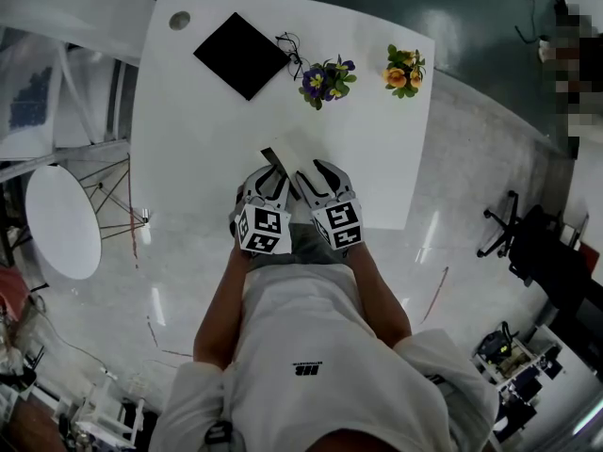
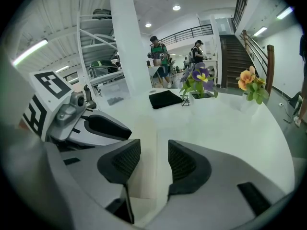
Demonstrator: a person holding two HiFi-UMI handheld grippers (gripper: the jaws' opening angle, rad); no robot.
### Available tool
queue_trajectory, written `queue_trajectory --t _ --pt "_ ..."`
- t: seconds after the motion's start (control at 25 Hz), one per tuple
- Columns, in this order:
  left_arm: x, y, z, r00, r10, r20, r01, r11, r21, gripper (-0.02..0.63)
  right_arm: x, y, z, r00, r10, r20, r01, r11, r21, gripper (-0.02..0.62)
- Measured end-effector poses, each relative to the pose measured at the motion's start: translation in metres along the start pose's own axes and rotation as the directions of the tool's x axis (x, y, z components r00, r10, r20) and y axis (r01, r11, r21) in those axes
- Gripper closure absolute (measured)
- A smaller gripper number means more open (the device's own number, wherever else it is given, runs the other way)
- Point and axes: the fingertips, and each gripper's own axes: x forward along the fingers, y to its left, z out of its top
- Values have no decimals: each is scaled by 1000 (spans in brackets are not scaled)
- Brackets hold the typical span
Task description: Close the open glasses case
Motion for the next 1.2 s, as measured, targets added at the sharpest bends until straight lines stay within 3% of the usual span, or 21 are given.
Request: queue_trajectory --t 1.2 --pt "-8 5 -29 999 27 -35 -28 999 -31 477 6 22 -8 999 37 -24 -38 999 -36 403"
